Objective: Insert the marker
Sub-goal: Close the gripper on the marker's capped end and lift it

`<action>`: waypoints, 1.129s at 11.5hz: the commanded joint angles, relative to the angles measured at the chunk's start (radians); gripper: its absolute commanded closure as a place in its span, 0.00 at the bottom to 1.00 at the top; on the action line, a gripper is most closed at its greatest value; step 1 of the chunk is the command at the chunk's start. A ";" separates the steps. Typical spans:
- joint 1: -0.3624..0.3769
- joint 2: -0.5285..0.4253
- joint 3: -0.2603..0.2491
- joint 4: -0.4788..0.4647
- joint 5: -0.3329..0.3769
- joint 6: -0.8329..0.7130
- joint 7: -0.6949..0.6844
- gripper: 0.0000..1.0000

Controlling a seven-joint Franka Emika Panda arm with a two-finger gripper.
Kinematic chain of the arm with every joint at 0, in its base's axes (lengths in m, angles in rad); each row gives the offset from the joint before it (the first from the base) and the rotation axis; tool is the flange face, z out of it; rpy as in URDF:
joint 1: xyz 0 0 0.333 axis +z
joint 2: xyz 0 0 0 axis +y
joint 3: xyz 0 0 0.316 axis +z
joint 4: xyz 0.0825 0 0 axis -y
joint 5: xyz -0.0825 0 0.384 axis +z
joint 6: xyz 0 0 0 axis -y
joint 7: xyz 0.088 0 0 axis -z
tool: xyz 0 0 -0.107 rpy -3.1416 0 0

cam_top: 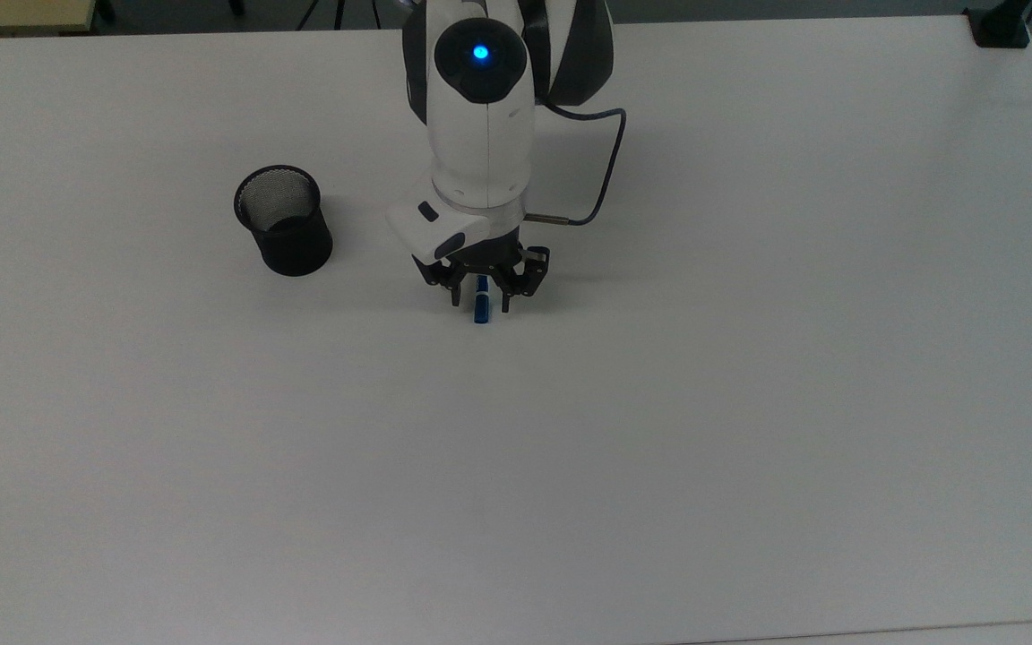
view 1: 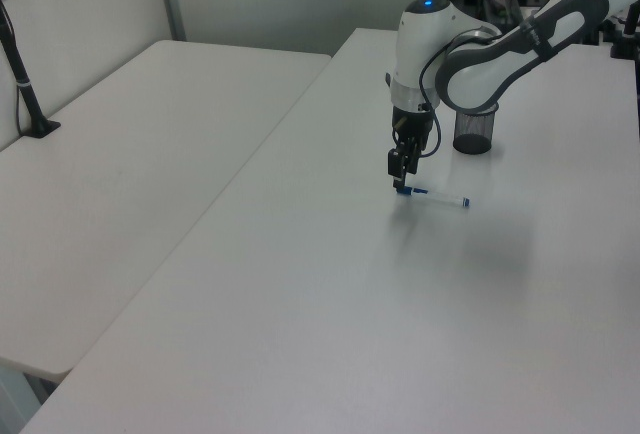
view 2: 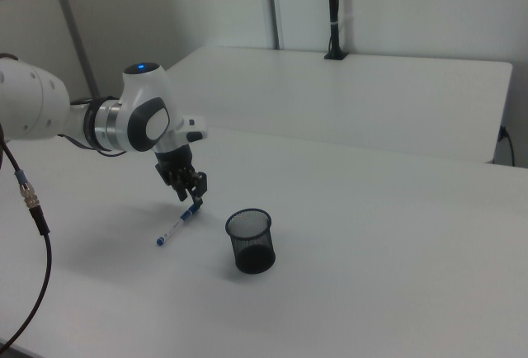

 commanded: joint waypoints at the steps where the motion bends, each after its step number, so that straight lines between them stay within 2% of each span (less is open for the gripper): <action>1: 0.018 0.023 -0.004 -0.008 -0.017 0.032 0.037 0.54; 3: 0.019 0.026 -0.006 -0.010 -0.024 0.030 0.037 0.53; 5: 0.029 0.032 -0.004 -0.016 -0.060 0.032 0.037 0.54; 6: 0.032 0.034 -0.004 -0.017 -0.065 0.032 0.037 0.69; 7: 0.029 0.031 -0.006 -0.014 -0.065 0.030 0.038 0.91; 8: 0.021 0.017 -0.004 -0.011 -0.056 0.021 0.038 1.00; 10: -0.006 -0.048 -0.004 -0.011 -0.053 0.000 0.040 1.00; 13: -0.098 -0.203 -0.004 -0.014 -0.051 -0.033 0.002 1.00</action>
